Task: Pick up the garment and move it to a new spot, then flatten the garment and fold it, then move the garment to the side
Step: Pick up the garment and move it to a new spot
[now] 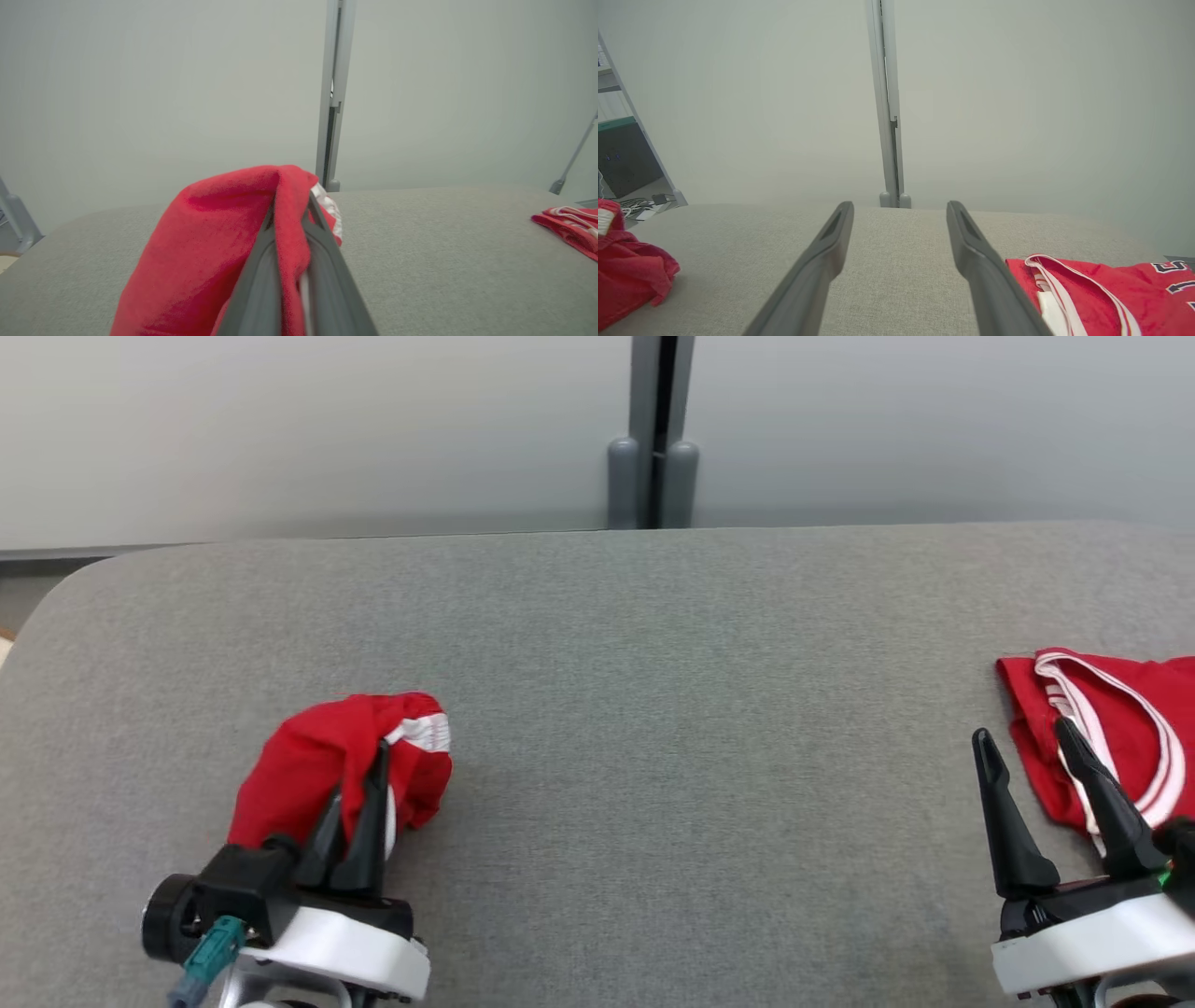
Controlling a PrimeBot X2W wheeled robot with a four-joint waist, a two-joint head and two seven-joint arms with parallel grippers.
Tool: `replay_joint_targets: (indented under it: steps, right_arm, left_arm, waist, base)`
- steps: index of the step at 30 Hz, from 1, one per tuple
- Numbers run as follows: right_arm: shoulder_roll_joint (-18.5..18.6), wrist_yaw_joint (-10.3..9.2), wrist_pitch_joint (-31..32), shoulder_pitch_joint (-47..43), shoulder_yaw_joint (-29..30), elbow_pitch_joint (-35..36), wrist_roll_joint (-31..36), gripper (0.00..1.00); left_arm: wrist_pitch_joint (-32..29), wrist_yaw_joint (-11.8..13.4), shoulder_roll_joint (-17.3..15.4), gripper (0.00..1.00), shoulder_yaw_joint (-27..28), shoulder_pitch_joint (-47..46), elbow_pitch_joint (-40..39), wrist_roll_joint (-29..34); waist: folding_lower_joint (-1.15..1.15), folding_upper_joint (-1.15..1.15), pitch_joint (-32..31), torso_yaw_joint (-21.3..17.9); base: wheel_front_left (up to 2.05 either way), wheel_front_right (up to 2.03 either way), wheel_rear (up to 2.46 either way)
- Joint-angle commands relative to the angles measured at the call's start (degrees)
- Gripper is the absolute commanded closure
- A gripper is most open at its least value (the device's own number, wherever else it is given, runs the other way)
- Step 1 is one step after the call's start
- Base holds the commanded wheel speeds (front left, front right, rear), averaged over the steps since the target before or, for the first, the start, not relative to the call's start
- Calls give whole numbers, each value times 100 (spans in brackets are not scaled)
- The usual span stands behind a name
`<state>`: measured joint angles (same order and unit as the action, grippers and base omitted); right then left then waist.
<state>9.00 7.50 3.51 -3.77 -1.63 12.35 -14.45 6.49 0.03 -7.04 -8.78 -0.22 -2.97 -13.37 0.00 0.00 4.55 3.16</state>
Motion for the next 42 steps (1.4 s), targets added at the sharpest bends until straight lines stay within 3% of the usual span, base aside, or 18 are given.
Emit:
replay_joint_targets:
  steps: [1,8,12,19,20,21,30,42]
  right_arm:
    - [10,-2,-21,16,2,32,-26,0]
    - [-57,-1,-133,241,25,26,-98,0]
    - [-141,-1,-238,288,110,-52,-139,0]
    - [-251,-1,-416,277,157,-172,-209,0]
    - [-259,-1,-435,287,162,-187,-211,0]
    - [-268,-1,-465,298,153,-211,-214,0]
    - [-117,-1,-464,391,162,-308,-187,0]
    - [-6,-1,-250,217,242,-244,-98,0]
  left_arm:
    - [-56,-84,19,100,-118,-33,-53,-24]
    - [-220,-552,174,100,-982,-751,296,-46]
    - [-244,-701,232,100,-1623,-1330,577,-100]
    - [-318,-748,216,100,-2277,-1760,1166,-349]
    - [-322,-750,186,74,-2297,-1809,1300,-365]
    - [-316,-752,167,0,-2338,-1834,1420,-406]
    - [505,-741,166,0,-2522,-1815,1581,-675]
    - [858,30,-311,0,-1244,-1210,1048,-846]
  waist:
    - [0,0,44,-360]
    - [0,0,493,-1290]
    - [0,0,751,-1725]
    - [0,0,1038,-1970]
    - [0,0,1083,-1954]
    - [0,0,1115,-1926]
    - [0,0,1047,-1296]
    - [0,0,444,-584]
  base:
    - [0,0,0]
    - [0,0,0]
    - [0,0,0]
    - [0,0,0]
    - [0,0,0]
    - [0,0,0]
    - [0,0,0]
    - [0,0,0]
